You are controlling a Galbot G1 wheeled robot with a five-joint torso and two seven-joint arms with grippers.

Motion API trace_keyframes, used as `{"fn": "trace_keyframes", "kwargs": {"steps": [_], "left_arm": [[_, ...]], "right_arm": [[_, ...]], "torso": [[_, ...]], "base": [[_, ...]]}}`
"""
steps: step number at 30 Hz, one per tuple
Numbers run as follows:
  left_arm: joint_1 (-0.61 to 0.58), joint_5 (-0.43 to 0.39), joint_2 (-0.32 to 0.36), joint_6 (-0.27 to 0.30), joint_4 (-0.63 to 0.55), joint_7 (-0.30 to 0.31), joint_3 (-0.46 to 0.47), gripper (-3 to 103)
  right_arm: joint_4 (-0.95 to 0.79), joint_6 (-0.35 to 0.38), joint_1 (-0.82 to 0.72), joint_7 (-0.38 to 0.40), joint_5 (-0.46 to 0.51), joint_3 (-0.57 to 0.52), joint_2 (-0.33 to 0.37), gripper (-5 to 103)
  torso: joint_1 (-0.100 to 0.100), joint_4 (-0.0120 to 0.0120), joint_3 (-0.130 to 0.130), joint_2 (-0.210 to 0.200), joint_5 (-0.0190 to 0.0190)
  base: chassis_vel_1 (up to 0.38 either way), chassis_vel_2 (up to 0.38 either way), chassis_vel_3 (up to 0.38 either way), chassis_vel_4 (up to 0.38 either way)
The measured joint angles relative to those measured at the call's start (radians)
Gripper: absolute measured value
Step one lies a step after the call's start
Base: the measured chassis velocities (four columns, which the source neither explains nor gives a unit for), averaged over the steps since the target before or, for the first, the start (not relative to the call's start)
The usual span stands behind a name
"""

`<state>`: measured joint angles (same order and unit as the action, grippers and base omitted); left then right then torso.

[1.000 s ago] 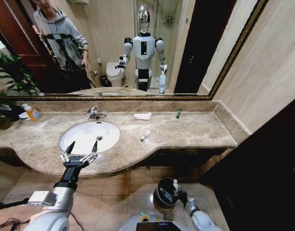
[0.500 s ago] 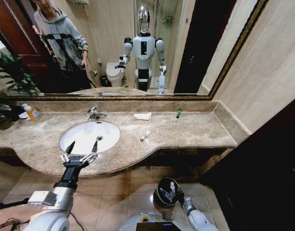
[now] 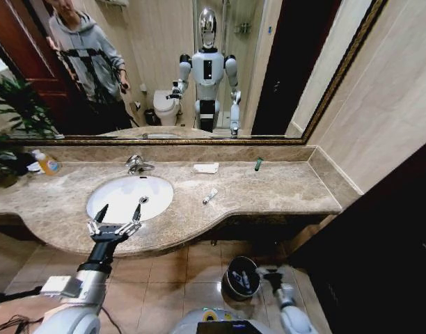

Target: Pick up the trash from the sink and place it in the trash bin.

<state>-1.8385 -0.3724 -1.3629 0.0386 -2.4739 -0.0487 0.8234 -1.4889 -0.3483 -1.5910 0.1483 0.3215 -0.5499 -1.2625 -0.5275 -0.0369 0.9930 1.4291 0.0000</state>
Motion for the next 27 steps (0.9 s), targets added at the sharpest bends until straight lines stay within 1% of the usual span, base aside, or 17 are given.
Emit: {"fn": "trace_keyframes", "kwargs": {"steps": [1,4,5,7,8,9,11,12,15,17,19,20,21,22,24,25,27], "left_arm": [[0.000,0.000,0.000,0.000,0.000,0.000,0.000,100],[0.000,0.000,0.000,0.000,0.000,0.000,0.000,100],[0.000,0.000,0.000,0.000,0.000,0.000,0.000,100],[0.000,0.000,0.000,0.000,0.000,0.000,0.000,100],[0.000,0.000,0.000,0.000,0.000,0.000,0.000,100],[0.000,0.000,0.000,0.000,0.000,0.000,0.000,100],[0.000,0.000,0.000,0.000,0.000,0.000,0.000,100],[0.000,0.000,0.000,0.000,0.000,0.000,0.000,100],[0.000,0.000,0.000,0.000,0.000,0.000,0.000,100],[0.000,0.000,0.000,0.000,0.000,0.000,0.000,100],[0.000,0.000,0.000,0.000,0.000,0.000,0.000,100],[0.000,0.000,0.000,0.000,0.000,0.000,0.000,100],[0.000,0.000,0.000,0.000,0.000,0.000,0.000,100],[0.000,0.000,0.000,0.000,0.000,0.000,0.000,100],[0.000,0.000,0.000,0.000,0.000,0.000,0.000,100],[0.000,0.000,0.000,0.000,0.000,0.000,0.000,100],[0.000,0.000,0.000,0.000,0.000,0.000,0.000,100]], "right_arm": [[0.000,0.000,0.000,0.000,0.000,0.000,0.000,100],[-0.197,0.010,-0.122,0.031,0.006,-0.097,-0.013,100],[-0.197,0.010,-0.122,0.031,0.006,-0.097,-0.013,100],[-0.356,0.024,-0.186,0.040,0.024,-0.160,-0.020,100],[-0.356,0.024,-0.186,0.040,0.024,-0.160,-0.020,100],[-0.463,0.041,-0.198,0.037,0.039,-0.191,-0.023,100],[-0.558,0.093,-0.146,0.012,0.047,-0.202,-0.030,100],[-0.558,0.093,-0.146,0.012,0.047,-0.202,-0.030,100],[-0.562,0.192,0.055,-0.006,0.047,-0.141,0.010,100],[-0.547,0.210,0.104,-0.009,0.045,-0.122,0.025,100],[-0.485,0.261,0.263,-0.018,0.047,-0.061,0.069,100],[-0.485,0.261,0.263,-0.018,0.047,-0.061,0.069,100],[-0.439,0.281,0.346,-0.022,0.055,-0.020,0.091,100],[-0.439,0.281,0.346,-0.022,0.055,-0.020,0.091,100],[-0.316,0.329,0.502,-0.057,0.073,0.062,0.120,100],[-0.316,0.329,0.502,-0.057,0.073,0.062,0.120,100],[-0.233,0.382,0.587,-0.090,0.095,0.123,0.123,100]], "torso": [[0.000,0.0000,0.000,0.000,0.0000],[0.000,0.0004,0.000,0.000,-0.0003],[0.000,0.0004,0.000,0.000,-0.0003],[0.000,0.0004,0.000,0.000,-0.0002],[0.000,0.0004,0.000,0.000,-0.0002],[0.000,0.0004,0.000,0.000,-0.0006],[0.000,0.0004,0.000,0.000,-0.0001],[0.000,0.0004,0.000,0.000,-0.0001],[0.000,-0.0003,0.000,0.000,0.0003],[0.000,-0.0008,0.000,0.000,0.0001],[0.000,-0.0003,0.000,0.000,0.0000],[0.000,-0.0003,0.000,0.000,0.0000],[0.000,0.0000,0.000,0.000,0.0000],[0.000,0.0000,0.000,0.000,0.0000],[0.000,-0.0003,0.000,0.000,-0.0002],[0.000,-0.0003,0.000,0.000,-0.0002],[0.000,0.0000,0.000,0.000,0.0002]], "base": [[0.000,0.000,0.000,0.000],[0.000,0.000,0.000,0.000],[0.000,0.000,0.000,0.000],[0.000,0.000,0.000,0.000],[0.000,0.000,0.000,0.000],[0.000,0.000,0.000,0.000],[0.000,0.000,0.000,0.000],[0.000,0.000,0.000,0.000],[0.000,0.000,0.000,0.000],[0.000,0.000,0.000,0.000],[0.000,0.000,0.000,0.000],[0.000,0.000,0.000,0.000],[0.000,0.000,0.000,0.000],[0.000,0.000,0.000,0.000],[0.000,0.000,0.000,0.000],[0.000,0.000,0.000,0.000],[0.000,0.000,0.000,0.000]]}}
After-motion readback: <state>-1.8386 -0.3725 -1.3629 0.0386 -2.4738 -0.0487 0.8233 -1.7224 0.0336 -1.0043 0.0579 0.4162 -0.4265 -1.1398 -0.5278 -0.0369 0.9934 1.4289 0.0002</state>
